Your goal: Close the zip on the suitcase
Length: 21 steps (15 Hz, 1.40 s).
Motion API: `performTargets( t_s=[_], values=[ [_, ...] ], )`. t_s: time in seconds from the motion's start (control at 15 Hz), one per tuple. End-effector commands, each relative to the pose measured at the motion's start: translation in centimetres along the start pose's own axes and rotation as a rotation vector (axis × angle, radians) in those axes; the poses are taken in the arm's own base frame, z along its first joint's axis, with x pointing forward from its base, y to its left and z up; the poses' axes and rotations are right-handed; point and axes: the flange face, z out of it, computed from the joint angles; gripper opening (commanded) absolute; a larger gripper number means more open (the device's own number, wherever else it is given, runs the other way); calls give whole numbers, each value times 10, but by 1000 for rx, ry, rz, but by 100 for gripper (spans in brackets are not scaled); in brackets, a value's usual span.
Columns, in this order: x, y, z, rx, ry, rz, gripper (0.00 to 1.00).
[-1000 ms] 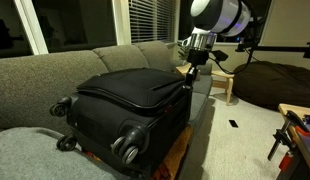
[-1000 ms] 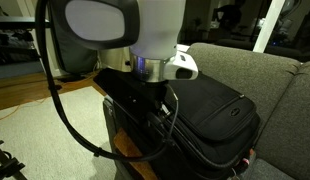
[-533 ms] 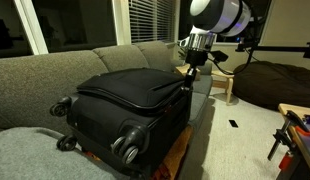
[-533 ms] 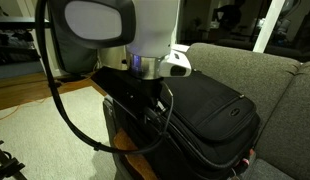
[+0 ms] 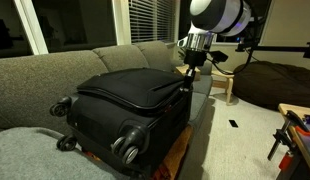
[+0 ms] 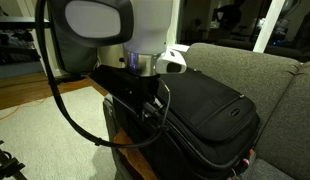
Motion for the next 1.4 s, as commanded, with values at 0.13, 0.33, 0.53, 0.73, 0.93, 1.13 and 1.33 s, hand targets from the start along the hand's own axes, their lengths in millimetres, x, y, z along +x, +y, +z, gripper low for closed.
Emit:
performTargets(
  t_s=[0.13,0.33,0.53,0.73,0.93,1.13,1.33],
  values=[
    [7,-40,-6,-15,6,-48,8],
    [10,-52,-4,-26,2,-71,8],
    [13,-65,-2,-30,-6,-89,8],
    [17,-79,2,-35,-17,-102,8],
    [20,-89,5,-42,-27,-112,8],
    [21,-93,6,-54,-36,-118,8],
    [22,-97,7,-64,-43,-125,8]
  ],
)
